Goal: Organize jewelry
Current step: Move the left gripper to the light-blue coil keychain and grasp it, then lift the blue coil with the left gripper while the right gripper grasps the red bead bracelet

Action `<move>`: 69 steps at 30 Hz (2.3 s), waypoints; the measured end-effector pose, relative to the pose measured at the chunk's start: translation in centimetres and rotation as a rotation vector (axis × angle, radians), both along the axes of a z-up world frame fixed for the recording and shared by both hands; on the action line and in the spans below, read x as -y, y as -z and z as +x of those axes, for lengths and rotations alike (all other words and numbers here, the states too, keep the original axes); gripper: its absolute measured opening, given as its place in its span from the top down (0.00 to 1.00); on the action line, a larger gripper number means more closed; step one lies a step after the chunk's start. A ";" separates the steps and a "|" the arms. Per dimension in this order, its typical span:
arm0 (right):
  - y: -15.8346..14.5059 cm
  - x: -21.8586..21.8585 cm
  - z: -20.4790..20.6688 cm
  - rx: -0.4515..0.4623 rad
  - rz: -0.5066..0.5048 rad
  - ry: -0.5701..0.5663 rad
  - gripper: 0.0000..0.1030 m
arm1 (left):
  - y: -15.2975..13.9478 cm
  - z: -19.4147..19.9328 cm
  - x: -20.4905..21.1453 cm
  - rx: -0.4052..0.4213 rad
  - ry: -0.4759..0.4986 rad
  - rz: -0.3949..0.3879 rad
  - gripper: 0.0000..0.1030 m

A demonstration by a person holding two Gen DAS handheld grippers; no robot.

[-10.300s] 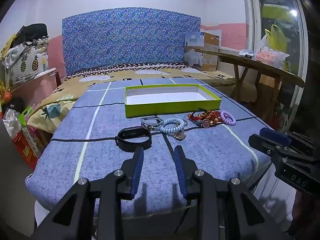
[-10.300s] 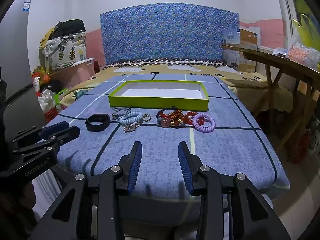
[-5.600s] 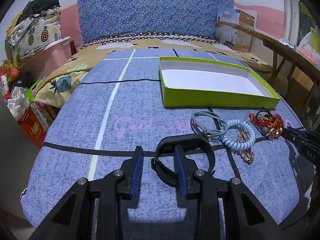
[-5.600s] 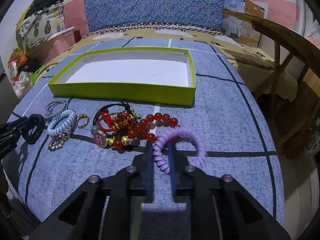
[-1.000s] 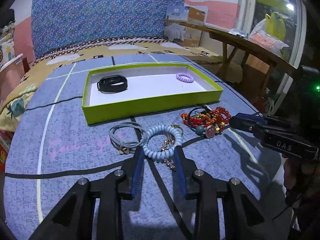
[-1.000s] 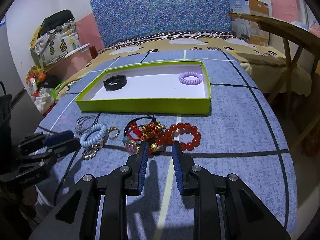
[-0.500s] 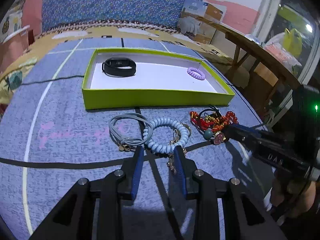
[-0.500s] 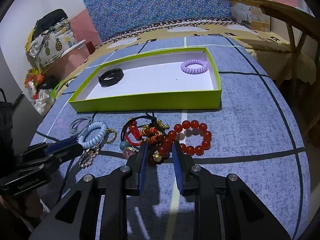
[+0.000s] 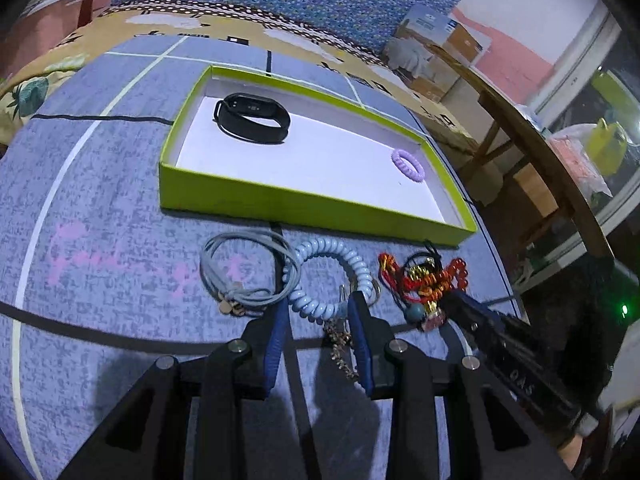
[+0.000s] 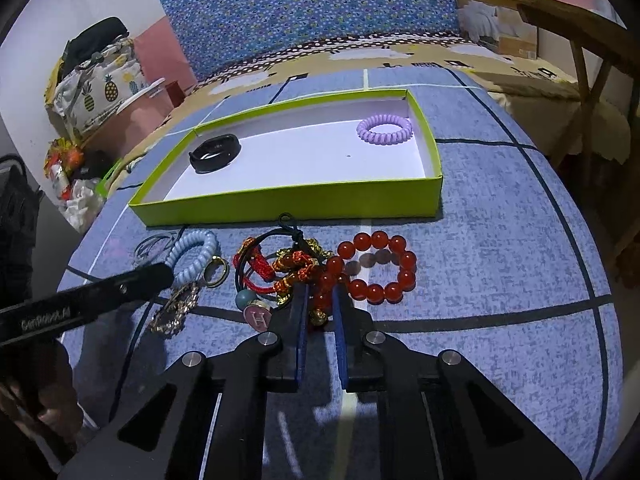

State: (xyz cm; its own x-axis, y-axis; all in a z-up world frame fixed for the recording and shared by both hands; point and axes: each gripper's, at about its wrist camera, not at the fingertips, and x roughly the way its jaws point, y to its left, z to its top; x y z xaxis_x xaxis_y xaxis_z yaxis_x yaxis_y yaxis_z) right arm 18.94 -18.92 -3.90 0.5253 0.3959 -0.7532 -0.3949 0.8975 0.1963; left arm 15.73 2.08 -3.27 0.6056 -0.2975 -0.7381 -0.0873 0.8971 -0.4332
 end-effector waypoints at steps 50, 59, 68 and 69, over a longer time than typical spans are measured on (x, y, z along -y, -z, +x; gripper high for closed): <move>-4.7 3.7 -4.7 0.157 0.080 0.054 0.91 | -4.7 -4.6 1.3 0.181 0.111 0.190 0.92; -6.6 3.4 -4.6 0.209 0.088 0.041 0.91 | -6.6 -4.2 1.5 0.235 0.125 0.189 0.92; -8.3 2.5 -3.4 0.264 0.078 0.012 0.91 | -7.8 -2.6 0.6 0.260 0.119 0.194 0.92; -8.5 2.4 -3.1 0.269 0.077 0.008 0.91 | -7.8 -2.3 0.4 0.261 0.116 0.195 0.92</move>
State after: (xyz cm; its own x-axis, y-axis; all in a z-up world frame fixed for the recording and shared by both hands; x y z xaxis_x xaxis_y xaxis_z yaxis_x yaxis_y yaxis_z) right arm 15.84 -21.27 4.58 0.7057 0.4418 -0.5539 -0.4353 0.8872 0.1531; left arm 13.41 1.67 4.55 0.7520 -0.2438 -0.6124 0.1113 0.9627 -0.2466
